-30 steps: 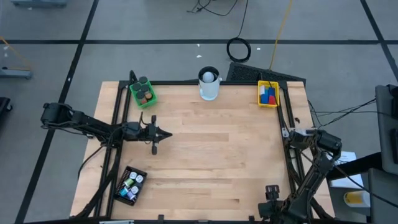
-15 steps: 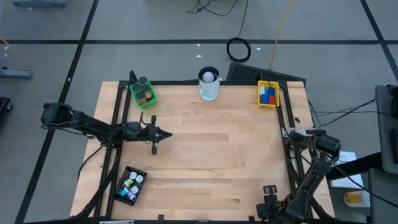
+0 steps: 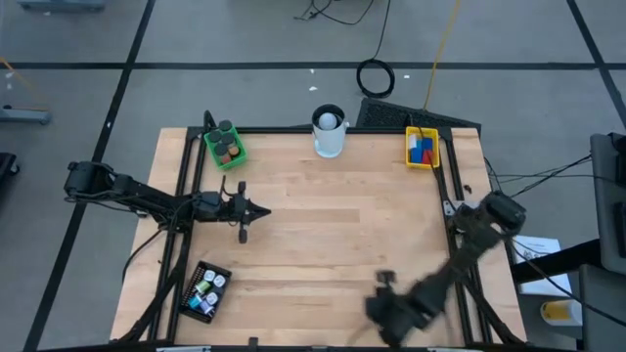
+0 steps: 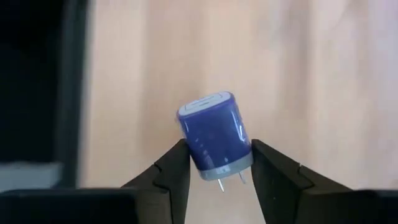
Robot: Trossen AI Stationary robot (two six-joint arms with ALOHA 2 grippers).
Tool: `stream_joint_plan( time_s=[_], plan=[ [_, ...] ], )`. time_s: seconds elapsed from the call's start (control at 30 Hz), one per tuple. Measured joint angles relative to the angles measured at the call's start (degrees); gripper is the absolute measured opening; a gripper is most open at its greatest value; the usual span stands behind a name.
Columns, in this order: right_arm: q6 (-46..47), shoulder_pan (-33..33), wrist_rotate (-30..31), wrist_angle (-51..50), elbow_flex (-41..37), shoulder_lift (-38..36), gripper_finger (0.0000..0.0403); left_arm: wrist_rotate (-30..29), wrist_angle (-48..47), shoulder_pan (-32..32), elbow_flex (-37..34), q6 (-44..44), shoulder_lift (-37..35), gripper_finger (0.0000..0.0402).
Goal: Pick & Place Office items
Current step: Put the purple charger adaptor into the black bin
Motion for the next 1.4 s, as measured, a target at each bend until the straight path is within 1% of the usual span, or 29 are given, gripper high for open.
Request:
stream_joint_plan(
  time_s=[0.17, 0.27, 0.37, 0.43, 0.53, 0.63, 0.73, 0.87, 1.03, 1.13, 1.23, 1.4],
  plan=[
    [-17.41, -13.84, 0.92, 10.11, 0.0, 1.12, 0.0131, -0.86, 0.0, 0.02, 0.0, 0.0, 0.0, 0.0021],
    [-25.18, -21.75, 0.41, 17.78, 0.0, 2.28, 0.0131, -1.4, -0.05, 0.01, 0.0, 0.02, 0.0, 0.0021],
    [-33.16, -27.33, -2.42, 22.5, 0.02, 3.63, 0.0131, -1.42, -0.24, 0.0, 0.0, 0.02, 0.0, 0.0021],
    [-36.58, -29.5, -4.13, 25.69, 0.07, 5.3, 0.0131, -1.43, -0.24, 0.0, 0.0, 0.17, 0.0, 0.0021],
    [-38.57, -31.63, -4.56, 26.22, 1.45, 8.42, 0.0131, -1.49, -0.24, 0.02, 0.0, 0.21, 0.0, 0.0021],
    [-39.34, -32.67, -4.76, 23.96, 5.36, 11.16, 0.0131, -1.49, -0.16, 0.02, 0.0, 0.12, 0.0, 0.0021],
    [-42.16, -33.23, -6.94, 25.02, 10.18, 15.34, 0.0131, -1.55, -0.19, 0.02, 0.0, -0.05, 0.0, 0.0021],
    [-44.0, -33.13, -8.57, 23.22, 15.1, 19.74, 0.0133, -1.53, -0.41, 0.04, 0.0, -0.03, 0.0, 0.0021],
    [-44.44, -33.25, -8.46, 24.71, 16.57, 21.48, 0.0141, -1.53, -0.68, 0.07, 0.0, -0.25, 0.0, 0.0021],
    [-44.44, -33.12, -8.1, 25.39, 16.55, 21.59, 0.0169, -1.53, -0.69, 0.07, 0.0, -0.25, 0.0, 0.0021],
    [-44.14, -33.06, -6.7, 24.44, 16.33, 21.04, 0.0212, -1.52, -0.68, 0.07, 0.0, -0.25, 0.0, 0.0021],
    [-43.27, -33.01, -5.14, 23.5, 16.46, 17.62, 0.0273, -1.39, -0.68, 0.07, 0.0, -0.25, 0.0, 0.0021]
  ],
)
